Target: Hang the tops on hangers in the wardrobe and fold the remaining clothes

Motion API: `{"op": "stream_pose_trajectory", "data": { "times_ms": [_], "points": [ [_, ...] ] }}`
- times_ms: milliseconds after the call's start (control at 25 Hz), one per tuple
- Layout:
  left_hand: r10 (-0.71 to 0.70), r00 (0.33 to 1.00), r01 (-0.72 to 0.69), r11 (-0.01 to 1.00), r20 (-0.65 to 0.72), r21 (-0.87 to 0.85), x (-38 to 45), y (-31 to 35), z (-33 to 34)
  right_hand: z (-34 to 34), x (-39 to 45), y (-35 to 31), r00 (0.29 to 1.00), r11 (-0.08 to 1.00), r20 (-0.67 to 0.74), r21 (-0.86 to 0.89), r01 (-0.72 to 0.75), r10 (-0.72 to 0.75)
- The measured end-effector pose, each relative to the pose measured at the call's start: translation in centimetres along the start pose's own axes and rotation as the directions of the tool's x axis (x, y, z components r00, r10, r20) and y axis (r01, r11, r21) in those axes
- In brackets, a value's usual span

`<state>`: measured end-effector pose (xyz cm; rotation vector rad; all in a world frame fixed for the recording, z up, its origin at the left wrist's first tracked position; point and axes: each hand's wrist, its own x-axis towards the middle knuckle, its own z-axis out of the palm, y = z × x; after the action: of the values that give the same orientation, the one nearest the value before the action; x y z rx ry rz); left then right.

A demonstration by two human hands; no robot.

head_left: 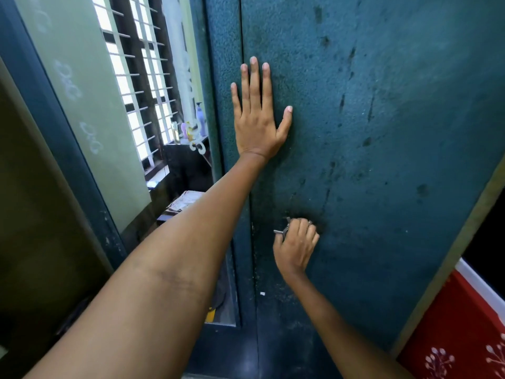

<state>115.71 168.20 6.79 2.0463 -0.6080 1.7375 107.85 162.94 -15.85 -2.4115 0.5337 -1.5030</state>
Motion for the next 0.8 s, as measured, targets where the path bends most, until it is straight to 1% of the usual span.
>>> {"op": "stream_pose_trajectory", "data": {
  "times_ms": [80,160,200,280,320,360,400,440,560,600,680,720,800],
  "points": [
    [-0.001,1.000,0.001,1.000,0.001,0.005,0.0,0.0,0.1,0.5,0.2,0.6,0.993,0.994,-0.062,-0.044,0.101,-0.103],
    [-0.003,1.000,0.003,1.000,0.002,0.009,-0.2,0.0,0.2,0.9,0.5,1.6,0.959,0.965,-0.129,-0.106,0.240,-0.253],
    [-0.004,1.000,0.004,1.000,0.001,0.013,-0.1,0.0,0.2,0.9,0.8,2.3,0.923,0.931,-0.150,-0.145,0.334,-0.354],
    [-0.007,1.000,0.007,1.000,-0.001,0.015,0.1,-0.1,0.3,0.7,1.8,3.5,0.816,0.820,-0.126,-0.200,0.536,-0.565],
    [-0.009,1.000,0.009,1.000,0.002,0.013,0.1,-0.1,0.2,0.5,2.4,3.9,0.759,0.760,-0.097,-0.202,0.618,-0.643],
    [-0.011,1.000,0.011,1.000,0.008,0.009,0.0,0.0,0.2,0.3,2.8,4.1,0.718,0.716,-0.074,-0.196,0.670,-0.693],
    [-0.012,1.000,0.012,1.000,0.017,0.003,-0.1,0.0,0.2,0.1,3.0,4.2,0.696,0.692,-0.057,-0.189,0.697,-0.716],
    [-0.012,0.999,0.012,1.000,0.031,-0.004,-0.2,0.0,0.1,0.0,3.0,4.2,0.692,0.687,-0.045,-0.183,0.703,-0.720],
    [-0.019,0.997,0.020,1.000,0.073,-0.012,0.1,0.1,-0.2,-0.4,2.7,4.1,0.723,0.707,0.009,-0.198,0.679,-0.691],
    [-0.023,0.995,0.024,1.000,0.095,-0.010,0.0,0.2,-0.5,-0.8,2.6,3.9,0.729,0.704,0.062,-0.215,0.677,-0.682],
    [-0.018,0.989,0.020,1.000,0.147,-0.011,-0.3,0.1,-1.0,-1.8,2.3,3.3,0.740,0.703,0.226,-0.230,0.673,-0.634],
    [-0.006,0.985,0.008,1.000,0.172,-0.007,-0.6,0.1,-1.2,-2.4,2.1,2.8,0.739,0.712,0.314,-0.217,0.668,-0.597],
    [0.019,0.970,-0.024,1.000,0.243,0.016,-1.1,0.1,-2.0,-3.9,1.7,1.8,0.740,0.764,0.469,-0.188,0.617,-0.482]
  ]
}}
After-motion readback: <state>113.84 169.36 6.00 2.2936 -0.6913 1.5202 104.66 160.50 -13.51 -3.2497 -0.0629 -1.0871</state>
